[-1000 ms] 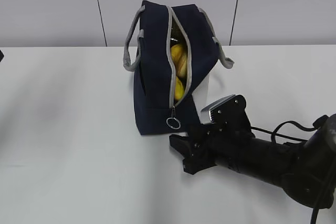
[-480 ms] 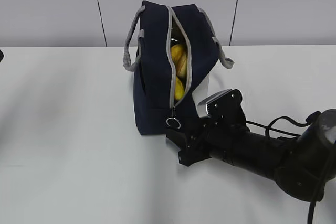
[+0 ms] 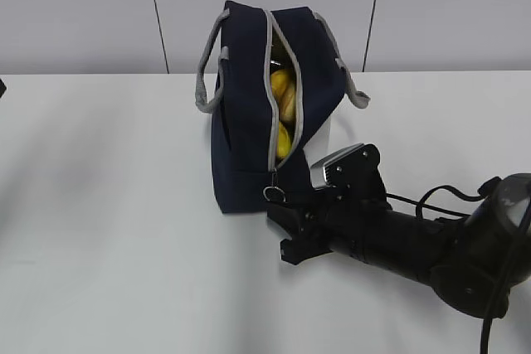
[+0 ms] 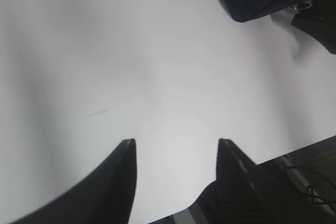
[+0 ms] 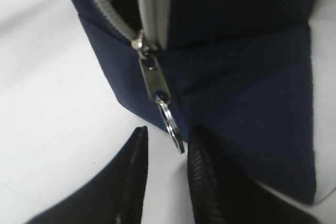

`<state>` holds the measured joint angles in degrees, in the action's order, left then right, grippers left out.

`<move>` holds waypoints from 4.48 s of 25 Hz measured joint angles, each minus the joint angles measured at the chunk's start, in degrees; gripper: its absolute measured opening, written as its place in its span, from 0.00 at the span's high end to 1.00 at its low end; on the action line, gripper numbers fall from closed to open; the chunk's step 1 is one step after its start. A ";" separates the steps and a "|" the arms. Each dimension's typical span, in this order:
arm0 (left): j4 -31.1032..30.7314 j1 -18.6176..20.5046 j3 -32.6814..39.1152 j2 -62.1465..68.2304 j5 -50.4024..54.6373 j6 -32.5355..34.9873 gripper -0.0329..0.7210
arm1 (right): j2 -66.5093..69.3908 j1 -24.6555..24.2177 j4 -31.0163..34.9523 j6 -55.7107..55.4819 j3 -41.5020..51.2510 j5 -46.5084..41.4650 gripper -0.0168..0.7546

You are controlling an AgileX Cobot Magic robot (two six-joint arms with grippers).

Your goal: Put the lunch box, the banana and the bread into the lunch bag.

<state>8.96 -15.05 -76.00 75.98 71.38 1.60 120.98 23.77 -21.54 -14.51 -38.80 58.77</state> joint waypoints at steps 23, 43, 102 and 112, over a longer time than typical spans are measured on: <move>0.00 0.00 0.00 0.00 0.00 -0.15 0.46 | -4.16 0.00 -3.63 -5.38 0.00 -4.44 0.98; 0.08 0.00 0.00 0.00 0.00 -0.24 0.46 | -24.04 0.00 -9.55 -8.00 0.21 -24.55 0.98; 39.69 -7.30 0.00 25.08 -33.75 41.93 0.46 | -24.81 0.00 -15.98 -25.54 -27.20 -45.82 0.98; 57.32 -7.53 0.09 28.18 -40.01 56.88 0.46 | -24.81 0.00 -15.98 -25.78 -27.20 -45.82 0.98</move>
<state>66.29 -22.58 -75.92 104.17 31.37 58.48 96.16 23.77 -37.52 -40.29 -66.00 12.94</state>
